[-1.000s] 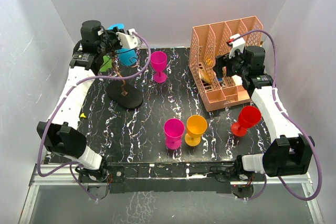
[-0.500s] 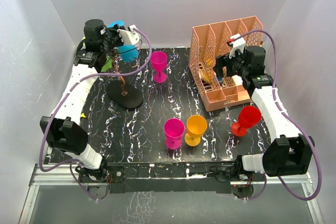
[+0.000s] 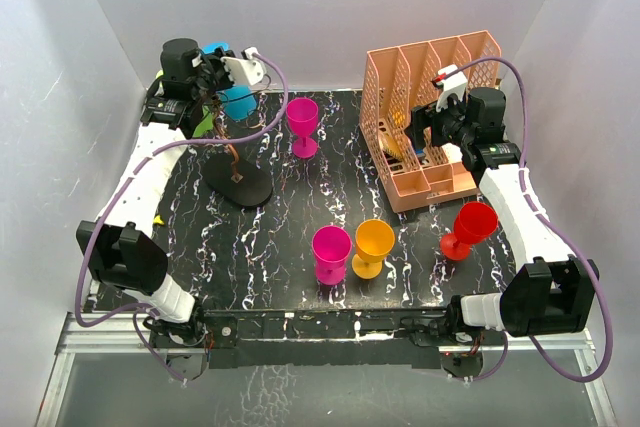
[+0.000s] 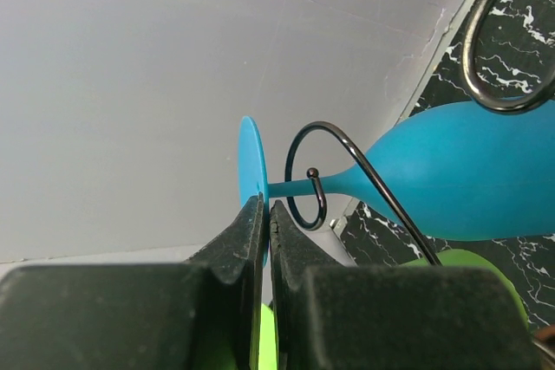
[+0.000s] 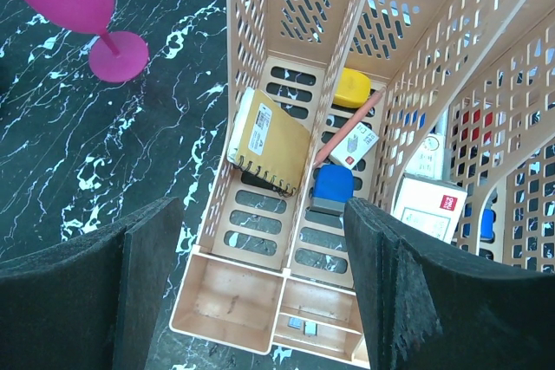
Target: Place the wine glass upside down on the wine glass rack
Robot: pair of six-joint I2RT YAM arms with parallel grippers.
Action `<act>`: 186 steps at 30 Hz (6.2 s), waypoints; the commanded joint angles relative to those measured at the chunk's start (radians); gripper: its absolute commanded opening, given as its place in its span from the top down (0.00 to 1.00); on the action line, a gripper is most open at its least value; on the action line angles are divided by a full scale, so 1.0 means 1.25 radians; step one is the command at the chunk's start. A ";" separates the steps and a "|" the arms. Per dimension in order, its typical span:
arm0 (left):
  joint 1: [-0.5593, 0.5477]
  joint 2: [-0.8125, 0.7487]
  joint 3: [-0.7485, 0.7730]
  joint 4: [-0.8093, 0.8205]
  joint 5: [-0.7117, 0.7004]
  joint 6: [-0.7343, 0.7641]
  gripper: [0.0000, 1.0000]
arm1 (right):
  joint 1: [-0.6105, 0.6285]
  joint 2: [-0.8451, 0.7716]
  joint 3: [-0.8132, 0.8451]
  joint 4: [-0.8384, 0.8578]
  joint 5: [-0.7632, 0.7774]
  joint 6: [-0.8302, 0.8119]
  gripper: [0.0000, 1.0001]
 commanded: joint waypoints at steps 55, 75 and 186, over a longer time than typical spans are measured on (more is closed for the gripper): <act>0.004 -0.070 -0.018 -0.072 -0.062 0.017 0.74 | -0.007 0.006 -0.006 0.043 -0.023 0.009 0.17; 0.035 -0.105 0.000 -0.100 -0.042 0.018 0.68 | -0.008 0.005 -0.007 0.039 -0.035 0.001 0.16; -0.027 -0.223 0.098 -0.196 0.251 -0.991 0.21 | 0.356 0.087 0.493 -0.061 0.312 -0.020 0.92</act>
